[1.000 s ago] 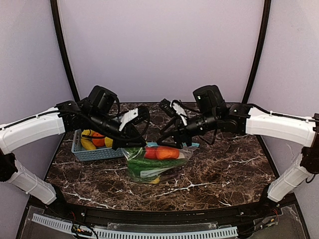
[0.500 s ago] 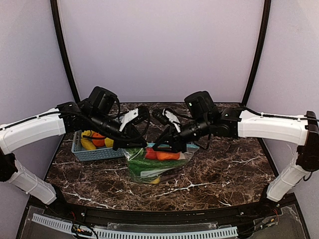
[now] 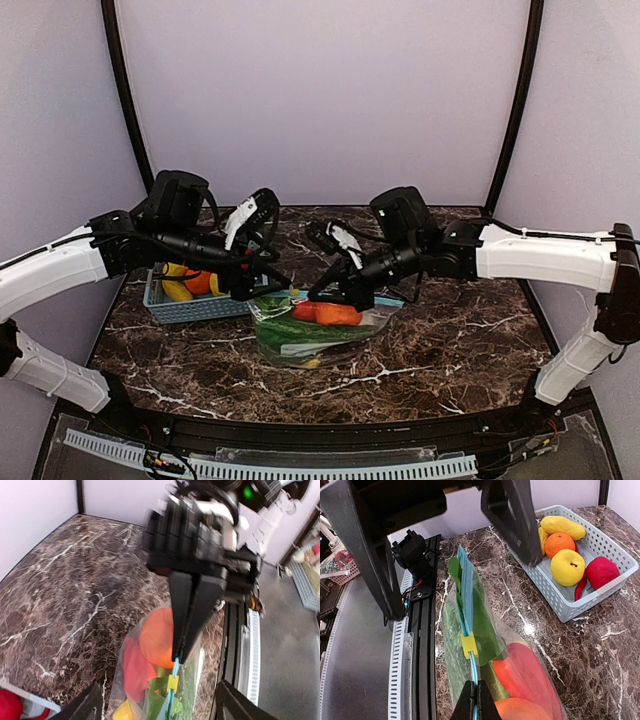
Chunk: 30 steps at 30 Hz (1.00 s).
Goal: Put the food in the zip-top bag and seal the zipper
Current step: Pass from the left arm to the right, then hold the zipper from the zipper food storage bag.
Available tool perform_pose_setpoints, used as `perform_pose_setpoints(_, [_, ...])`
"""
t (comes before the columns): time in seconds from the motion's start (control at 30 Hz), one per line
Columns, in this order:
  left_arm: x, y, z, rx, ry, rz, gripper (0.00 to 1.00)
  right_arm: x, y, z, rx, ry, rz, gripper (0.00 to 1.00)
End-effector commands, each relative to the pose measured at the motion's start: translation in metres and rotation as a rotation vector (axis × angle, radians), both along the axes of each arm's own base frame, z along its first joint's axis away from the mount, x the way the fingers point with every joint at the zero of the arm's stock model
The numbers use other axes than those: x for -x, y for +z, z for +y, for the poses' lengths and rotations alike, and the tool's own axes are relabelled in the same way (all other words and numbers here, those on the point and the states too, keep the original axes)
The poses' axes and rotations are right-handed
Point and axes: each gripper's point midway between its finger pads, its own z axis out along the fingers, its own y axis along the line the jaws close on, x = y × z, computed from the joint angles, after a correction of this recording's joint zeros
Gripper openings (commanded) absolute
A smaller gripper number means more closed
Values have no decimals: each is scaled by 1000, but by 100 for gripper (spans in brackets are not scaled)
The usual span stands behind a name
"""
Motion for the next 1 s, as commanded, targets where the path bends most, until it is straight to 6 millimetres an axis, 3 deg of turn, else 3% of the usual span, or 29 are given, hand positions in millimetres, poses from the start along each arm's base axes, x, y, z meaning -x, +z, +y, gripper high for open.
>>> perform_pose_setpoints(0.0, [-27,23,26,92,323,73,84,7,9,-1,-34,12,-26,0])
perform_pose_setpoints(0.13, [-39,8,53,77,507,203,89,9,8,-2,-35,15,-30,0])
perform_pose_setpoints(0.3, [-23,-16,64,52,536,381,97,10,8,-4,-32,3,-44,0])
perform_pose_setpoints(0.47, [-10,-32,76,25,561,446,89,11,9,-8,-33,-12,-57,0])
perform_pose_setpoints(0.63, [9,-6,76,183,453,365,89,11,9,-10,-34,-18,-56,0])
perform_pose_setpoints(0.73, [22,-8,76,199,372,318,88,12,9,-9,-36,-16,-55,0])
perform_pose_setpoints(0.8, [30,-11,78,188,328,284,82,12,10,-10,-37,-16,-56,0])
perform_pose_setpoints(0.87, [33,-17,81,155,313,257,68,12,12,-9,-41,-15,-56,0])
perform_pose_setpoints(0.97, [32,-19,80,115,294,240,56,12,12,-10,-42,-14,-55,0])
